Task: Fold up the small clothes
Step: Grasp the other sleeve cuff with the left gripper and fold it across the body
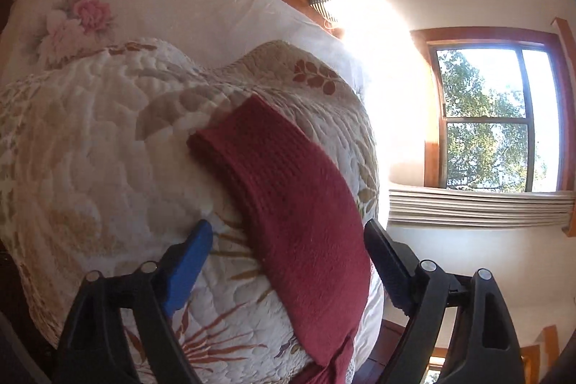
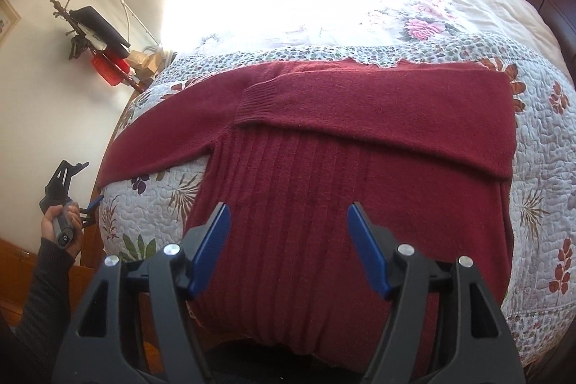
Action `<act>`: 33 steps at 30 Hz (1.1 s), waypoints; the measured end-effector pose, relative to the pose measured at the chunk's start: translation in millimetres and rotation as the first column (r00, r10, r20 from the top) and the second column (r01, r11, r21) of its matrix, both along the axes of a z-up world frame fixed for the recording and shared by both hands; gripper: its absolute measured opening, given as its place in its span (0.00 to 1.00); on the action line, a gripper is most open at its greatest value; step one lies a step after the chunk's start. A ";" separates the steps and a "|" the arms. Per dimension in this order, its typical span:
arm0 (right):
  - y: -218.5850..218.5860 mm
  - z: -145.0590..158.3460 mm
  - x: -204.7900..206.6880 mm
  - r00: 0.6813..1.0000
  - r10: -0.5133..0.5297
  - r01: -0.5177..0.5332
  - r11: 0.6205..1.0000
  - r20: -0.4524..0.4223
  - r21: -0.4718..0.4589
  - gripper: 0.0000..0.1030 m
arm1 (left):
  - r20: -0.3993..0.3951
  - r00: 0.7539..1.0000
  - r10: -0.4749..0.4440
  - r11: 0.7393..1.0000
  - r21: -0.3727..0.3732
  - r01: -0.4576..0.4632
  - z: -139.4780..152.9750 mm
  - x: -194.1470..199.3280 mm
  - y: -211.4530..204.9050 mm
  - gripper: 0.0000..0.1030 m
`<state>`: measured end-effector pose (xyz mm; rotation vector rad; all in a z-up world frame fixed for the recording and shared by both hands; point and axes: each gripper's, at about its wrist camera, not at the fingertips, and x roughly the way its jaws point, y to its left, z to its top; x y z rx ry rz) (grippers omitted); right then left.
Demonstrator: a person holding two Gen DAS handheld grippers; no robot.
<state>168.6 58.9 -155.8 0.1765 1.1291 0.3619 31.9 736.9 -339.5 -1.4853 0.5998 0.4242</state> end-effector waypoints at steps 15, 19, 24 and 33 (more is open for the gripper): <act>-43.1 -1.0 -19.3 0.992 -0.123 0.123 0.992 -0.001 0.016 0.67 | -0.079 0.995 -0.057 0.958 0.276 0.077 65.2 29.6 -7.5 0.08; -53.8 1.4 -23.0 0.990 -0.139 0.138 0.990 0.013 0.036 0.67 | 0.017 0.985 -0.173 0.900 0.410 0.151 136.7 58.4 -44.4 0.08; -68.7 -2.0 -29.6 0.986 -0.164 0.164 0.985 0.009 0.057 0.67 | 0.070 0.915 -0.396 0.762 0.581 0.286 218.2 104.4 -126.9 0.08; -104.9 -8.6 -45.7 0.971 -0.239 0.238 0.968 -0.001 0.080 0.67 | -0.093 0.686 -0.721 0.403 0.750 0.525 251.2 179.0 -317.6 0.08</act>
